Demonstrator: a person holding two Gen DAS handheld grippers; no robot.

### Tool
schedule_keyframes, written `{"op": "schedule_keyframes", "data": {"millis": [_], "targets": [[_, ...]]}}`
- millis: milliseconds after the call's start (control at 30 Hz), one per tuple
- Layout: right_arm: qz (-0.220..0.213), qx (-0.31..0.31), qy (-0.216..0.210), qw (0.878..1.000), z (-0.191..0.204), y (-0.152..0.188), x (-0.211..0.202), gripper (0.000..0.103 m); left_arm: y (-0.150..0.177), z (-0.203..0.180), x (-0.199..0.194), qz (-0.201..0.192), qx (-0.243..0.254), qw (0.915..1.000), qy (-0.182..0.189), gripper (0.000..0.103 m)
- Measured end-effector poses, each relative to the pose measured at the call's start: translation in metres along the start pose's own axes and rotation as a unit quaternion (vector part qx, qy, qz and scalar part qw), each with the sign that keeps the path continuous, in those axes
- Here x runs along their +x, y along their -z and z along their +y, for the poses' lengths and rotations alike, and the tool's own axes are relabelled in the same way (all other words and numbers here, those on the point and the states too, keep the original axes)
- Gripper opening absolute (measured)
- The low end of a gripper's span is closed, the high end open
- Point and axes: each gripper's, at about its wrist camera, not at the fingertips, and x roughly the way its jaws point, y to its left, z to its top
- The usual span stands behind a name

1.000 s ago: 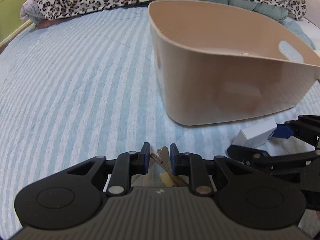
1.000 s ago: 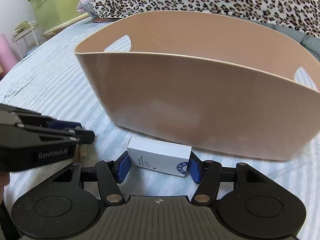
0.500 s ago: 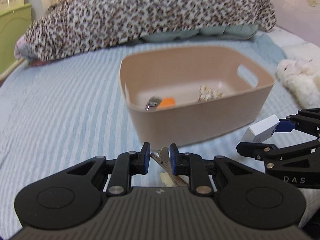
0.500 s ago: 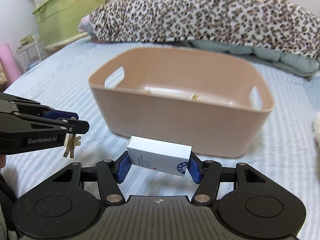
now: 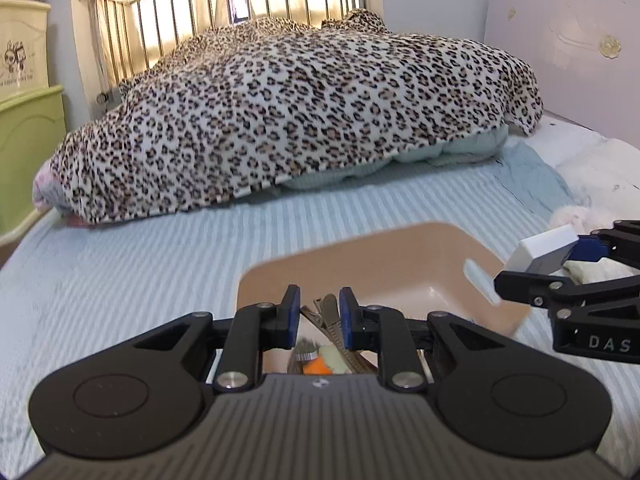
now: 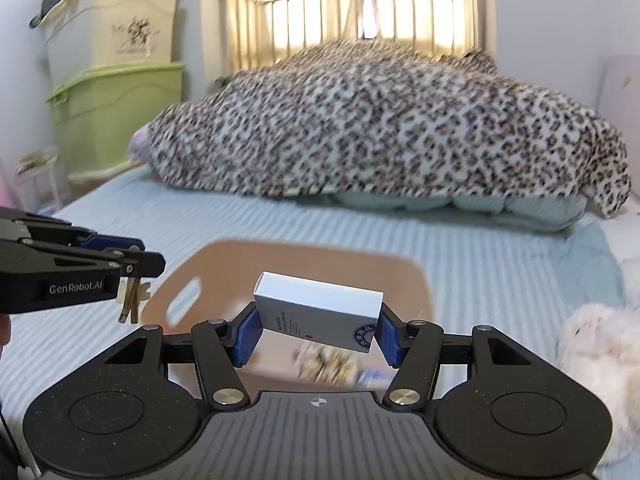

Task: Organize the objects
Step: 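Lift keys and medicine box over the basket and open both tools to release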

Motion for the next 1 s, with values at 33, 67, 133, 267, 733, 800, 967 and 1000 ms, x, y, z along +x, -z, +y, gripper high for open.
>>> {"op": "schedule_keyframes", "data": {"millis": [33, 67, 133, 267, 733, 800, 967, 1000], "targets": [[-0.004, 0.001, 0.004, 1.000, -0.004, -0.004, 0.003, 0.056, -0.004, -0.001, 0.007, 0.000, 0.001, 1.0000, -0.003, 0.022], [-0.007, 0.001, 0.010, 1.000, -0.008, -0.009, 0.008, 0.056, -0.008, -0.001, 0.016, 0.003, 0.001, 1.0000, -0.005, 0.022], [-0.007, -0.001, 0.019, 1.000, -0.013, -0.016, 0.021, 0.056, -0.012, 0.001, 0.033, 0.013, -0.004, 0.9998, -0.015, 0.022], [0.007, -0.009, 0.039, 0.999, -0.021, -0.022, 0.050, 0.056, -0.010, 0.004, 0.078, 0.046, -0.016, 0.9986, -0.021, 0.022], [0.118, -0.048, 0.069, 0.989, -0.019, 0.010, 0.134, 0.056, 0.028, 0.002, 0.145, 0.130, -0.022, 0.9913, -0.007, 0.024], [0.123, -0.043, 0.063, 0.989, -0.018, 0.011, 0.135, 0.064, 0.025, 0.002, 0.138, 0.125, -0.023, 0.9919, -0.004, 0.054], [0.120, -0.043, 0.060, 0.990, -0.016, 0.010, 0.124, 0.076, 0.019, 0.001, 0.118, 0.114, -0.033, 0.9929, -0.009, 0.077], [0.118, -0.041, 0.061, 0.990, -0.016, 0.008, 0.120, 0.078, 0.019, 0.001, 0.114, 0.113, -0.034, 0.9929, -0.010, 0.078]]}}
